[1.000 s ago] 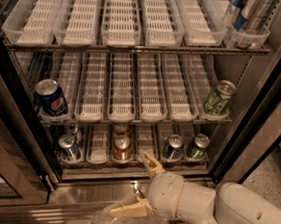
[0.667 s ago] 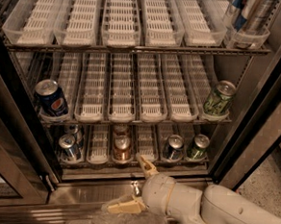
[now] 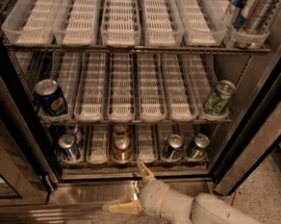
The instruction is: Pick orange can from bottom shelf of fridge
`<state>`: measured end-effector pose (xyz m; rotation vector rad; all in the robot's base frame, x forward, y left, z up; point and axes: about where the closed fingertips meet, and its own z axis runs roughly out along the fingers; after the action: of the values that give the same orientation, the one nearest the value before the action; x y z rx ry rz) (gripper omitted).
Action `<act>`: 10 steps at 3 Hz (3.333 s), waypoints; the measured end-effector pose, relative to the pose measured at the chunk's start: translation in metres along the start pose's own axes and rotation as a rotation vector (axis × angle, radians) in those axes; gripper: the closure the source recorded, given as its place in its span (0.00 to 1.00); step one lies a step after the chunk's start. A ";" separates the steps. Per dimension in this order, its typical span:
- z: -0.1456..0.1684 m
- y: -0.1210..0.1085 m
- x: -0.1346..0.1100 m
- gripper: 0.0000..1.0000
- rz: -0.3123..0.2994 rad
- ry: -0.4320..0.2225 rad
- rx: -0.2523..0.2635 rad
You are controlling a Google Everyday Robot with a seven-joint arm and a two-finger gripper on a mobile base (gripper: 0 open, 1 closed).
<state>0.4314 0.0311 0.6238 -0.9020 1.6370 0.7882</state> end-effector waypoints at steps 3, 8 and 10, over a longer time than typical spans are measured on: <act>0.015 -0.011 0.027 0.00 0.052 0.012 0.014; 0.045 -0.037 0.011 0.00 0.088 -0.129 0.262; 0.049 -0.044 0.012 0.00 0.105 -0.122 0.264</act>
Offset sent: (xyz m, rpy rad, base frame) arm 0.0098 -0.0009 -0.0257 0.0218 0.0521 -0.0470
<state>0.4908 0.0494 0.5991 -0.5749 1.6440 0.6656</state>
